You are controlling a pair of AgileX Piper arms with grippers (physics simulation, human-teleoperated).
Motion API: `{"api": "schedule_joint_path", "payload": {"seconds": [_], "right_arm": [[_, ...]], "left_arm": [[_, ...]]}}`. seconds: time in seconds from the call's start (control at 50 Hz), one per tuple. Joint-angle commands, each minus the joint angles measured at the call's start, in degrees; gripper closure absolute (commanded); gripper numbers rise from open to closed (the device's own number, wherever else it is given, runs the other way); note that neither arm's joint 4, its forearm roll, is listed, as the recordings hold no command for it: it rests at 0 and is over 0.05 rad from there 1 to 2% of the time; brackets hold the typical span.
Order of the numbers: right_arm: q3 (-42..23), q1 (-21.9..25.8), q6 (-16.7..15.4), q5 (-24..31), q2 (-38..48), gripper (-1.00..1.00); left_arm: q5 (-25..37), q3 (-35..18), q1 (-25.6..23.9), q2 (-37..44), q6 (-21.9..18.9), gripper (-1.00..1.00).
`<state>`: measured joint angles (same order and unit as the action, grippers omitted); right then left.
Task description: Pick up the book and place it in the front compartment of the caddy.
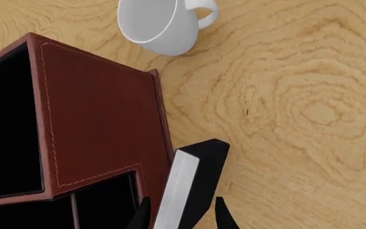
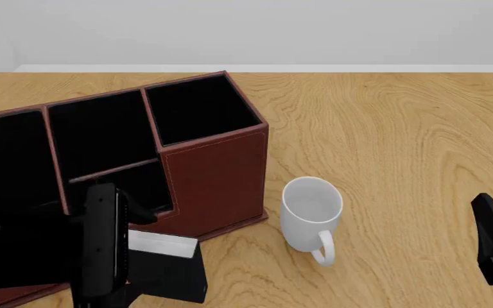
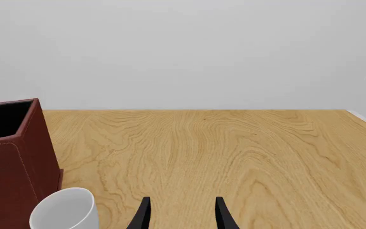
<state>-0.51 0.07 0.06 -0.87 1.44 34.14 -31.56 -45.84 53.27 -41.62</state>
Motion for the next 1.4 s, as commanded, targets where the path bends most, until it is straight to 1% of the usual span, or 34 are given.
{"api": "schedule_joint_path", "payload": {"seconds": [0.02, 0.32, 0.64, 0.82, 1.14, 1.36, 1.38, 1.4], "right_arm": [[0.0, 0.0, 0.0, 0.0, 0.0, -1.00], [0.0, 0.0, 0.0, 0.0, 0.0, -1.00], [0.0, 0.0, 0.0, 0.0, 0.0, -1.00], [0.0, 0.0, 0.0, 0.0, 0.0, -1.00], [0.0, 0.0, 0.0, 0.0, 0.0, -1.00], [0.0, 0.0, 0.0, 0.0, 0.0, -1.00], [0.0, 0.0, 0.0, 0.0, 0.0, -1.00], [0.0, 0.0, 0.0, 0.0, 0.0, -1.00]], "left_arm": [[-0.8, 0.2, 1.1, 0.9, -0.4, -1.00], [-1.8, 1.3, 2.1, 1.3, -1.2, -1.00], [-2.4, 1.4, 2.6, 1.8, -0.7, -1.00], [-2.9, 1.4, 3.2, 2.3, -1.1, -1.00], [-5.3, 2.6, 3.3, 4.3, -0.8, -1.00], [-7.1, 4.3, 1.2, 5.2, 0.8, -1.00], [-6.9, 5.8, -0.5, 4.4, 0.5, -1.00], [-5.9, 6.2, -2.6, 3.1, 2.1, -1.00]]}}
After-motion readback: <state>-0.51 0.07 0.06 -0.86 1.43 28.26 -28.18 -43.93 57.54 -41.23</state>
